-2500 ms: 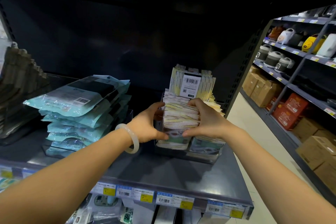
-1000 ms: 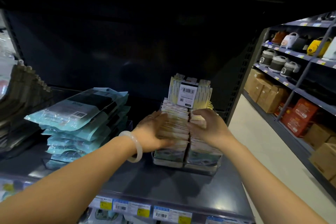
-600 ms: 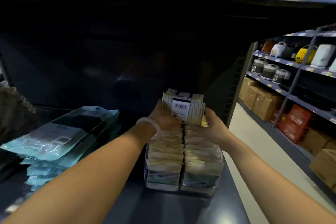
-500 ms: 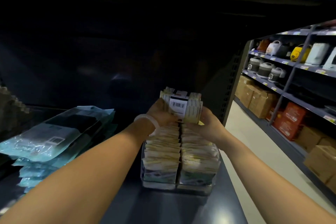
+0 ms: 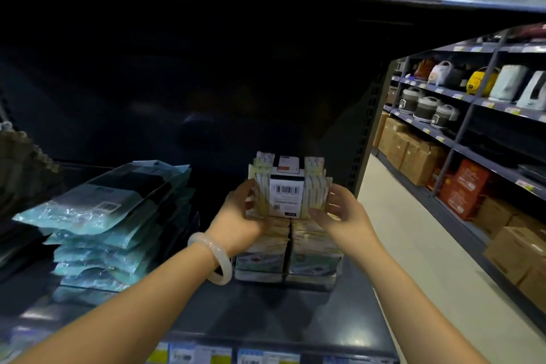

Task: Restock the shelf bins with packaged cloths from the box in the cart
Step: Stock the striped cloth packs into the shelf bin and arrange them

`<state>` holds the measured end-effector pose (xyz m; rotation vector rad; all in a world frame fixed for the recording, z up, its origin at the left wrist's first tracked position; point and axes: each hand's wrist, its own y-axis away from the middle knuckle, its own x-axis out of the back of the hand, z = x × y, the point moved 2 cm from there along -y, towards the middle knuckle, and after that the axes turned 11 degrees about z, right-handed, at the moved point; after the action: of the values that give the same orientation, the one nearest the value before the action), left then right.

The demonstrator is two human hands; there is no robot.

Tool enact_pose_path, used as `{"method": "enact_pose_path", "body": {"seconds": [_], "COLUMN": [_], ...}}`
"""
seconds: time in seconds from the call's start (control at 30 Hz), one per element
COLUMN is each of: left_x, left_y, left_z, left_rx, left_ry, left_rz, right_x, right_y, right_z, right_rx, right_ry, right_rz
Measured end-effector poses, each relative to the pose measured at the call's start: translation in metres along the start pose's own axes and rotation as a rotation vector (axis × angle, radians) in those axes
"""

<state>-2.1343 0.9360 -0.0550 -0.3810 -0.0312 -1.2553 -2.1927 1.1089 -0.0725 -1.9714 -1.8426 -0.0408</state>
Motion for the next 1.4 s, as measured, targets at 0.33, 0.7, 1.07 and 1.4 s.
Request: {"method": "enact_pose_path", "body": {"seconds": [0.33,0.7,1.07,1.4], "left_x": [0.004,0.068,0.259,0.472], "left_y": [0.007,0.030,0.097,0.230], "left_z": [0.001,0.017,0.036,-0.039], "left_rx": [0.024,-0.142,-0.229,0.234], "left_ry": [-0.113,-0.813,-1.307,-1.506], "left_rz": [0.003,-0.057,0.121,0.222], "right_x": [-0.007,-0.022,-0.194,-0.399], "right_y": [0.015,0.058,0.172,0.317], "right_z": [-0.002,-0.082,-0.210,-0.268], "right_rx": [0.032,0.297,0.563,0.796], "right_ry": [0.094,0.467,0.640,0.618], "right_rz": [0.005,0.119,-0.226,-0.589]}}
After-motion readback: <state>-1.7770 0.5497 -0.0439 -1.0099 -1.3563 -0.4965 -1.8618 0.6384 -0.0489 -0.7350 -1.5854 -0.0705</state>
